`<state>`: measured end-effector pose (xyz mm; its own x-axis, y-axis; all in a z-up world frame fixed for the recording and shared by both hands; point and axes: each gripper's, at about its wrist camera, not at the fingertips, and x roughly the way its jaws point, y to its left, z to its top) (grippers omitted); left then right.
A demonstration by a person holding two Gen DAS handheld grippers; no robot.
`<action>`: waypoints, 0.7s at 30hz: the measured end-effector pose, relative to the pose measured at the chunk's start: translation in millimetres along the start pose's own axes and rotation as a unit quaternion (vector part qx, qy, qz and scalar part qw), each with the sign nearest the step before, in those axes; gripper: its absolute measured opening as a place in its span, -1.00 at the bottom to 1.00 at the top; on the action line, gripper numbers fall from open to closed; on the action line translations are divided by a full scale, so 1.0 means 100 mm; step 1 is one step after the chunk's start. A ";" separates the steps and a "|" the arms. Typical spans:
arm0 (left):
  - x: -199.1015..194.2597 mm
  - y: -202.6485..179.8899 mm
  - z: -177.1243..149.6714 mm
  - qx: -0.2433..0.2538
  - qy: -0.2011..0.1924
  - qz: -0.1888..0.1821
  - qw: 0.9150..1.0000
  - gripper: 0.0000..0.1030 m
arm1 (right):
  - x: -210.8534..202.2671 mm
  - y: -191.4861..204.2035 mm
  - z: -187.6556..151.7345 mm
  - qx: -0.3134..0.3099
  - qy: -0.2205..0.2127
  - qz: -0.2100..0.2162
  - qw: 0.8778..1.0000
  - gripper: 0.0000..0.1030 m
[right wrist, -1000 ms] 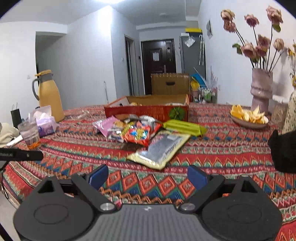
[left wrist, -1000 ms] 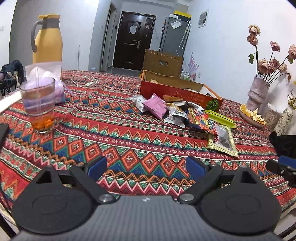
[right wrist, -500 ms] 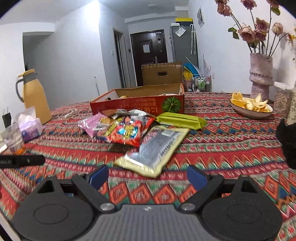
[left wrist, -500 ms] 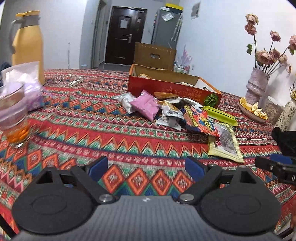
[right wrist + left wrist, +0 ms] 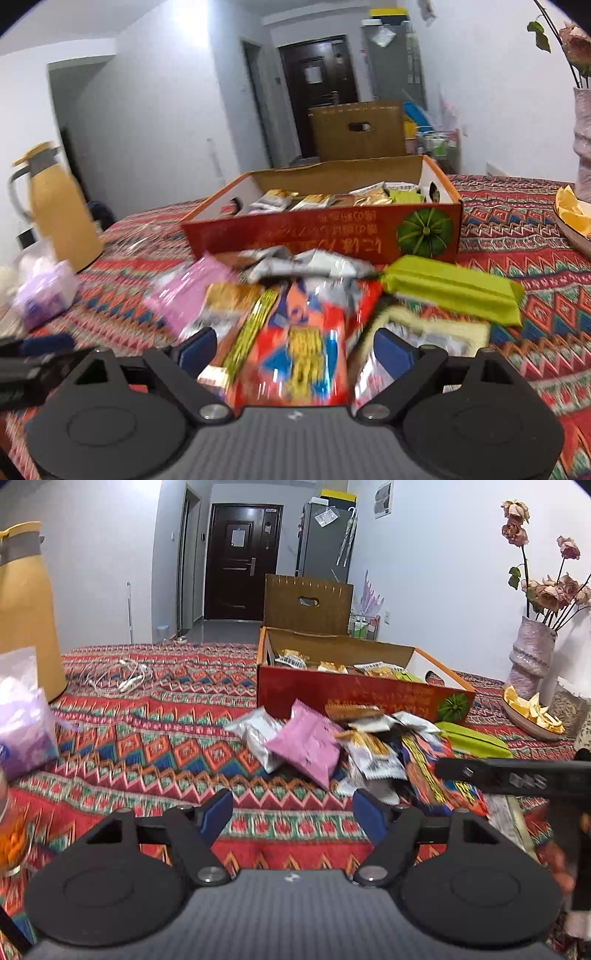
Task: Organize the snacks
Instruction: 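Grasp a crisp packet with the left gripper while the right gripper grasps the candy bag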
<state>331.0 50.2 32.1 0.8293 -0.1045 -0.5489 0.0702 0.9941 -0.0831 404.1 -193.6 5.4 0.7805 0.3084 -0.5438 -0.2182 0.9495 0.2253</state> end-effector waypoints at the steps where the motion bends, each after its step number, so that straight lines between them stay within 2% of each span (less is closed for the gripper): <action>1: 0.03 0.01 0.02 -0.001 -0.001 0.001 1.000 0.44 | 0.08 0.02 0.03 0.005 -0.007 -0.008 1.000 0.78; 5: 0.15 0.05 0.07 -0.009 0.003 0.004 1.000 0.42 | 0.36 0.10 0.06 -0.008 0.004 -0.038 0.999 0.77; 6: 0.19 0.05 0.08 -0.009 0.004 0.003 1.000 0.42 | 0.39 0.11 0.05 -0.012 0.010 -0.036 0.999 0.71; 7: 0.21 0.04 0.08 -0.008 0.006 0.003 1.000 0.42 | 0.41 0.10 0.04 -0.014 0.014 -0.030 0.999 0.47; 10: 0.31 -0.03 0.09 -0.004 0.014 -0.003 1.000 0.42 | 0.34 0.02 0.03 -0.012 0.019 -0.011 1.000 0.00; 14: 0.44 -0.24 0.14 0.016 0.009 -0.016 1.000 0.42 | 0.13 -0.10 0.00 -0.017 0.014 -0.009 1.000 -0.08; 19: 0.67 -0.64 0.26 0.072 0.002 -0.031 0.997 0.42 | -0.21 -0.31 -0.03 -0.031 -0.003 -0.036 0.999 -0.09; 21: 0.83 -0.77 0.28 0.090 0.012 -0.024 0.996 0.37 | -0.32 -0.43 -0.06 -0.028 -0.005 -0.045 0.999 -0.09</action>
<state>409.6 -34.5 16.0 0.8088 -0.1514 -0.5682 0.2102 0.9769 0.0388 385.0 -244.0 8.5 0.8043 0.2209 -0.5516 -0.1790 0.9753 0.1295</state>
